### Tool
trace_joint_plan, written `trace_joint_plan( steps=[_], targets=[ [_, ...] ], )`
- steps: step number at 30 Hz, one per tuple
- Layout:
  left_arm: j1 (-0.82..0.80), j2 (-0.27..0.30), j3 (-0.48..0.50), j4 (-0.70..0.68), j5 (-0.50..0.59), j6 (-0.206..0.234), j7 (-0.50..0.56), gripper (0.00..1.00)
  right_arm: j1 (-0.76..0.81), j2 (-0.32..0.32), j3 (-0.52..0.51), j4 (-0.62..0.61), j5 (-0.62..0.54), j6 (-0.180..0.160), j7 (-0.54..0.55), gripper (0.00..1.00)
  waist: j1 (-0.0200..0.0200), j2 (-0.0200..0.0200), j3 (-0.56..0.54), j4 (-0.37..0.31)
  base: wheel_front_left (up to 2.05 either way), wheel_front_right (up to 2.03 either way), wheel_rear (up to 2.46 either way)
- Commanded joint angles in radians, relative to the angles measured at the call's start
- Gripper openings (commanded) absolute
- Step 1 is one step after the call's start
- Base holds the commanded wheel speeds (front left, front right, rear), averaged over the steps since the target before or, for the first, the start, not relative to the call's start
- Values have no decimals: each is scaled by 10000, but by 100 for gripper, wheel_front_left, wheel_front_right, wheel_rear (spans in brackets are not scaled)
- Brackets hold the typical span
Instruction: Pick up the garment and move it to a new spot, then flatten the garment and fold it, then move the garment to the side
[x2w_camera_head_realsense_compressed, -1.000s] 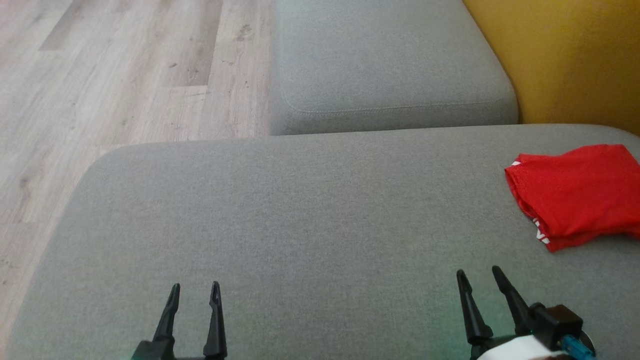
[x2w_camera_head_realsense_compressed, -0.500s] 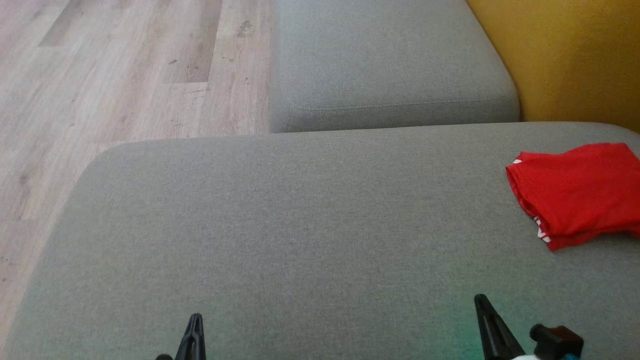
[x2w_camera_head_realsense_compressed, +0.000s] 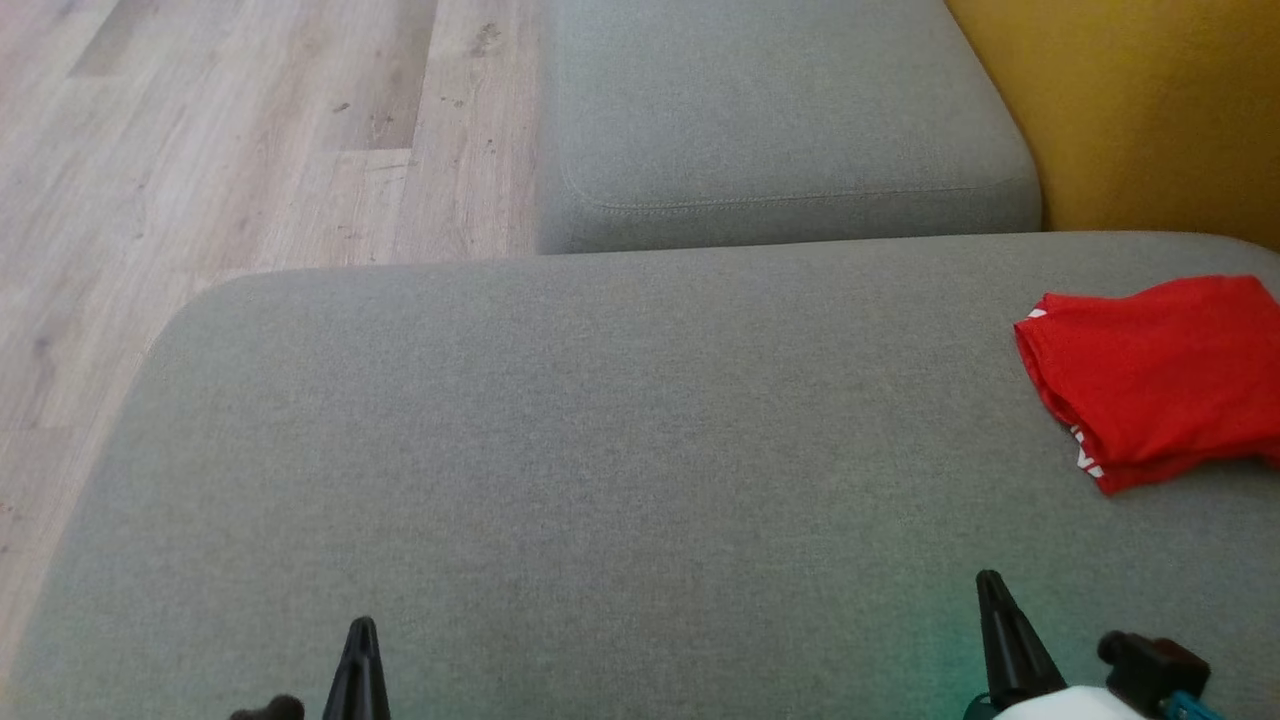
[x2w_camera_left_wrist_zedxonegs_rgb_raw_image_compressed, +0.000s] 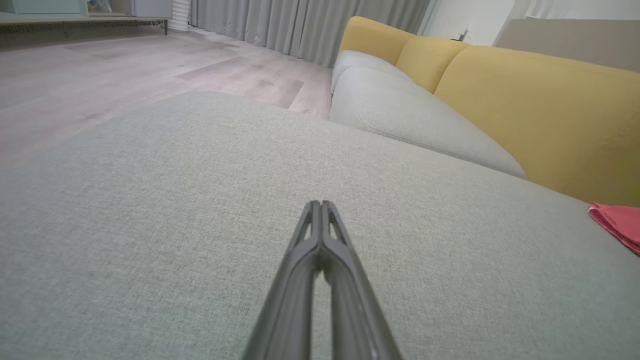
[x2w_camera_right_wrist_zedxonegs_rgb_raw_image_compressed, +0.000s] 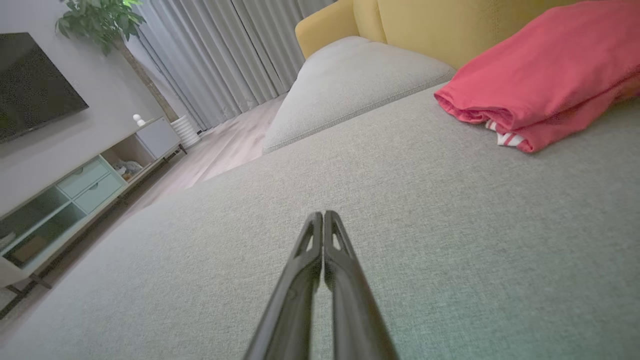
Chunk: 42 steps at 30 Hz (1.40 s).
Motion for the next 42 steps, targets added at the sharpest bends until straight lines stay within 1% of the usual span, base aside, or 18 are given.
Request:
trace_joint_plan(
  steps=[1,42],
  targets=[
    [-639,-4,240,-331,-338,-79,68,0,-610,-26,-99,-372,360,7,77,0,-1,-1,25,-4,0,0,0],
    [-1453,-10,1218,-501,-4951,-722,1246,0,-1383,-31,-896,-661,4908,19,1218,0,-1,-1,553,-85,0,0,0]
  ],
)
